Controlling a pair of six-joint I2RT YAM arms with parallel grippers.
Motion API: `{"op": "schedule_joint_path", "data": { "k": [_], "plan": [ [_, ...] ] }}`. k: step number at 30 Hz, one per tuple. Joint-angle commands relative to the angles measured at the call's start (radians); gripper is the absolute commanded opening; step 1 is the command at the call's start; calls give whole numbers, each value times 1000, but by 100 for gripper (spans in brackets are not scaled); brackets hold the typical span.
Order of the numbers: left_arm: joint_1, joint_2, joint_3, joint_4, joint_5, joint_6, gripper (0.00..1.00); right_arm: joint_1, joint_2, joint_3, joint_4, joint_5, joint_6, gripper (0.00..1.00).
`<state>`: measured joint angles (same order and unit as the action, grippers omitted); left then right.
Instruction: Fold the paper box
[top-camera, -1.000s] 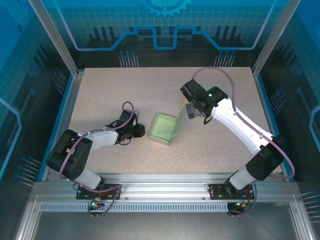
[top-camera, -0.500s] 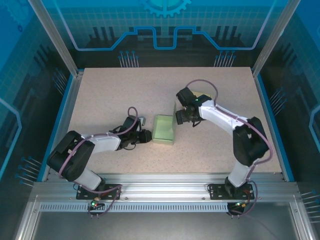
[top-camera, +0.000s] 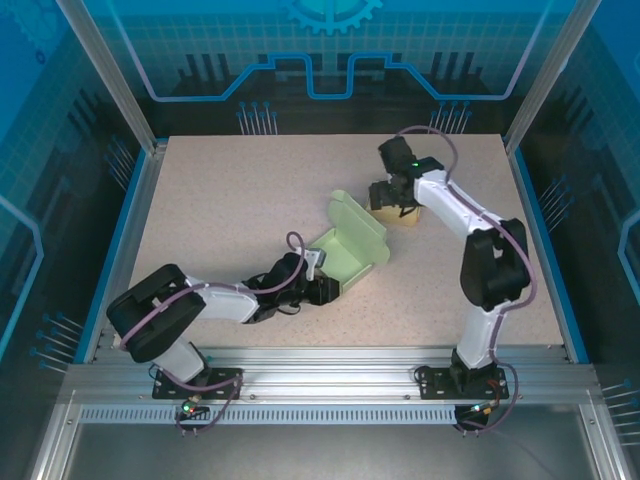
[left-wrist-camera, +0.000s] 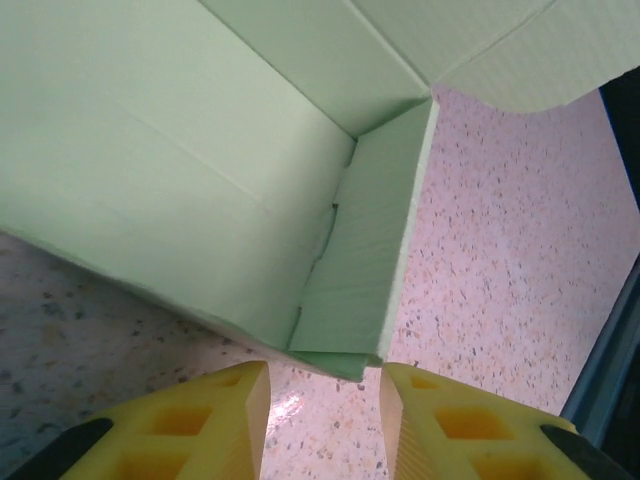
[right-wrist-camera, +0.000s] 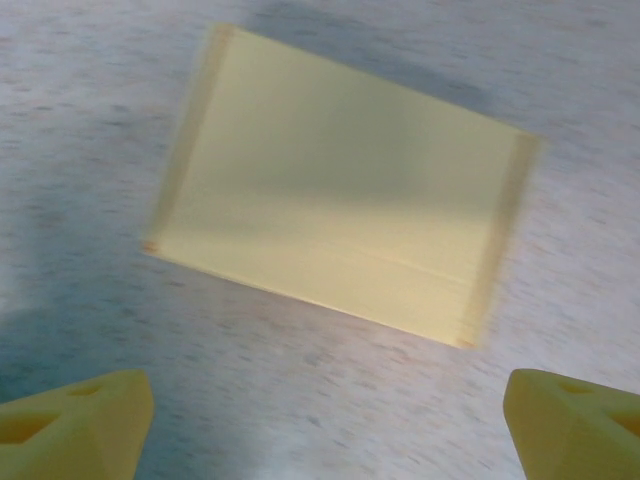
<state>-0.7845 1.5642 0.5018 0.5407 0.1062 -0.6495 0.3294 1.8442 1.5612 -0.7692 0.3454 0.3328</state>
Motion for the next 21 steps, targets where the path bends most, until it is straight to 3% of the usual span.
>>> {"op": "schedule_joint_path", "data": {
  "k": [1,6,9,12,15,19,21],
  "plan": [
    [10,-131,-18,-3,-113,49,39,-37,-182,-104,-113,108,61,92],
    [150,-316,62,-290,-183,169,47,-26,-464,-341,-108,78,161,93],
    [265,-308,141,-426,-186,243,49,8,-627,-472,-56,10,208,96],
    [337,-237,209,-454,-173,314,49,54,-774,-577,-3,-44,247,100],
    [388,-145,263,-390,-57,401,49,75,-883,-655,38,-86,285,100],
    [440,-10,362,-296,245,667,54,75,-993,-738,66,-98,327,100],
    [459,54,437,-325,343,785,55,74,-1053,-772,78,-79,331,100]
  ]
}}
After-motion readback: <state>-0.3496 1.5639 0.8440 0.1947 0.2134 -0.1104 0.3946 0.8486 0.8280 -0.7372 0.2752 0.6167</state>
